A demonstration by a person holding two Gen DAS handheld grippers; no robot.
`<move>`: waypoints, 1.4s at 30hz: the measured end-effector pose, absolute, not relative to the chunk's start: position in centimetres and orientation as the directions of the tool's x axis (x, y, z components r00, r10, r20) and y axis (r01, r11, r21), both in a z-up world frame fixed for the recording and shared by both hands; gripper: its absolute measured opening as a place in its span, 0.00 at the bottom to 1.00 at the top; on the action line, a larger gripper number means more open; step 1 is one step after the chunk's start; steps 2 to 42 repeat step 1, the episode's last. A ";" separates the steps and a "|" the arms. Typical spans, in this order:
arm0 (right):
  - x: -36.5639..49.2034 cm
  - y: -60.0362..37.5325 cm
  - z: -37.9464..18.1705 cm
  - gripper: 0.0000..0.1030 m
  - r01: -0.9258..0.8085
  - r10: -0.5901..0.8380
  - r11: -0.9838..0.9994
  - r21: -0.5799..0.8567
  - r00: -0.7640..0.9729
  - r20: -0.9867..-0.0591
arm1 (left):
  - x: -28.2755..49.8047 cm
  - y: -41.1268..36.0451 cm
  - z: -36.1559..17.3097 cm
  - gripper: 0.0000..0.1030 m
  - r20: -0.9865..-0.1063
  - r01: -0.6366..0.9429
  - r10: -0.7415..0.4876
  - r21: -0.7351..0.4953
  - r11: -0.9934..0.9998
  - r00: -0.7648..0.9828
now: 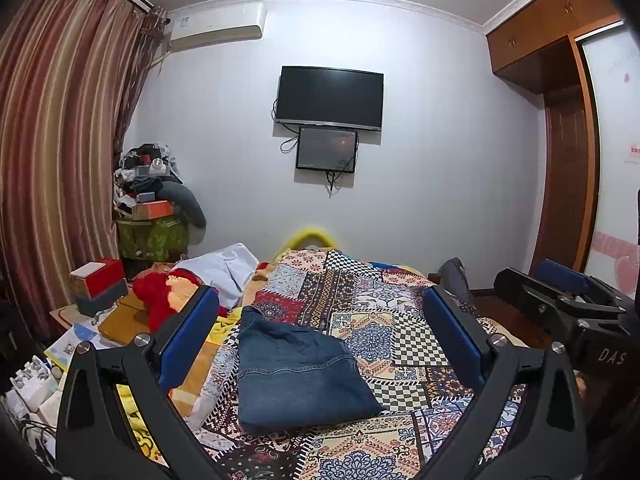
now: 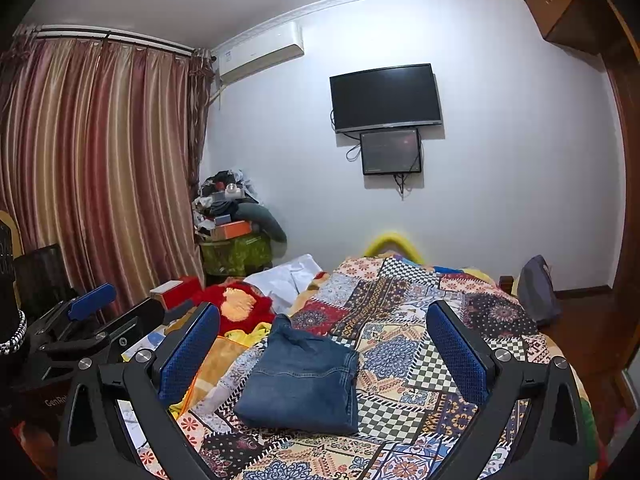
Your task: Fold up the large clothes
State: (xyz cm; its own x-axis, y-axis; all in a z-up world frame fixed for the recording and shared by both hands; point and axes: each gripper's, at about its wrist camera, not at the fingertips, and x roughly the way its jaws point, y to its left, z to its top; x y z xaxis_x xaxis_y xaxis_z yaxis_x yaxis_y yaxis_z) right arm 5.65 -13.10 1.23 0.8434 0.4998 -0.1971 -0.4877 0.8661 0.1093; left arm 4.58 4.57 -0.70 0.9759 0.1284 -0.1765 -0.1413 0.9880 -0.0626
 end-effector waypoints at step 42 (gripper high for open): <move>5.7 -13.1 1.2 1.00 -0.488 0.500 0.866 0.110 0.843 -0.198 | 4.7 4.6 -0.7 1.00 -0.179 -0.140 0.127 -0.063 0.988 0.976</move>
